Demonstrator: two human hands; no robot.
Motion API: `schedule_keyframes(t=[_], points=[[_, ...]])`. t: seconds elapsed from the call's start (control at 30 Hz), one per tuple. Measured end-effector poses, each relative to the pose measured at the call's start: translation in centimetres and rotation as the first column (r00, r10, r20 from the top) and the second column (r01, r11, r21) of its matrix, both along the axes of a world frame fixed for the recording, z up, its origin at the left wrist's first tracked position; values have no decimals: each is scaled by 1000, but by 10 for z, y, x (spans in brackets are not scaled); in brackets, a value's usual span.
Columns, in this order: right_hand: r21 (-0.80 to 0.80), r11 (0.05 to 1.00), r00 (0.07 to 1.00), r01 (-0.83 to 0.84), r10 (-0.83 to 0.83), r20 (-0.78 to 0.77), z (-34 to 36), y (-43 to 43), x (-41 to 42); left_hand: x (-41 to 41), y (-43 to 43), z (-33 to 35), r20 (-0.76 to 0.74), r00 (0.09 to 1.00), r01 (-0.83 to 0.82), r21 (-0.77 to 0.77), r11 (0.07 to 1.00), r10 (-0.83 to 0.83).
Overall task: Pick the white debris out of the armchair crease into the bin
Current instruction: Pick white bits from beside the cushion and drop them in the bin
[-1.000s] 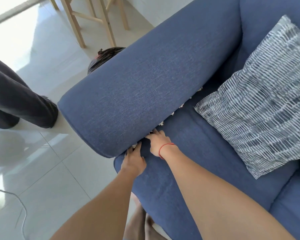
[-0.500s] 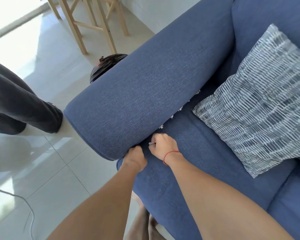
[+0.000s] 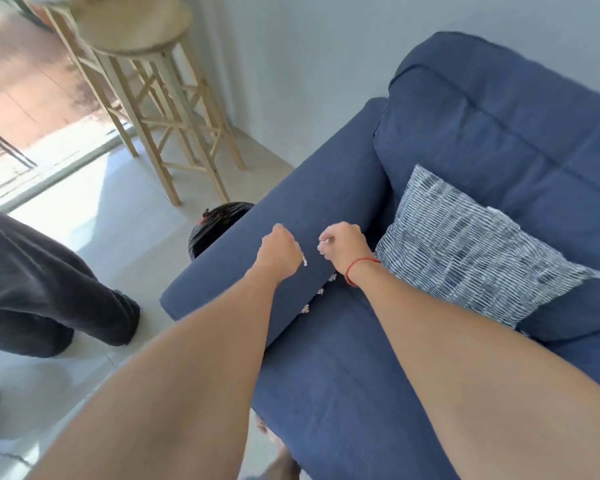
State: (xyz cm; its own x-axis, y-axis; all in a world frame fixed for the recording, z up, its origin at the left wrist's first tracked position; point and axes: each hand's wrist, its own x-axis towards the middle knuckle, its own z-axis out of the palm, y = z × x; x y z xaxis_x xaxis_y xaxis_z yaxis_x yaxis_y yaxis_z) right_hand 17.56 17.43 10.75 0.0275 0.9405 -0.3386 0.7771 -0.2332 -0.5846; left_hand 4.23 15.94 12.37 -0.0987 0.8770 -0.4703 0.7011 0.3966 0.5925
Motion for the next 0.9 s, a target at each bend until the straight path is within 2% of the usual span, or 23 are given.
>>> schedule_keyframes(t=[0.17,0.27,0.37,0.7,0.9], points=[[74,996,998,-43,39,44,37,34,-20,-28,39,23,-26,1000,8,76,997,-6],[68,996,995,-62,56,79,36,59,-31,-44,58,20,-25,999,40,78,996,-38],[62,998,999,-28,26,37,28,75,-54,-69,72,7,-36,996,85,77,993,-83],[23,987,987,-159,159,12,-12,140,-161,-165,132,-43,-38,990,-132,63,989,135],[4,991,990,-133,132,52,-33,158,-203,-202,153,-72,-3,983,-182,19,983,182]])
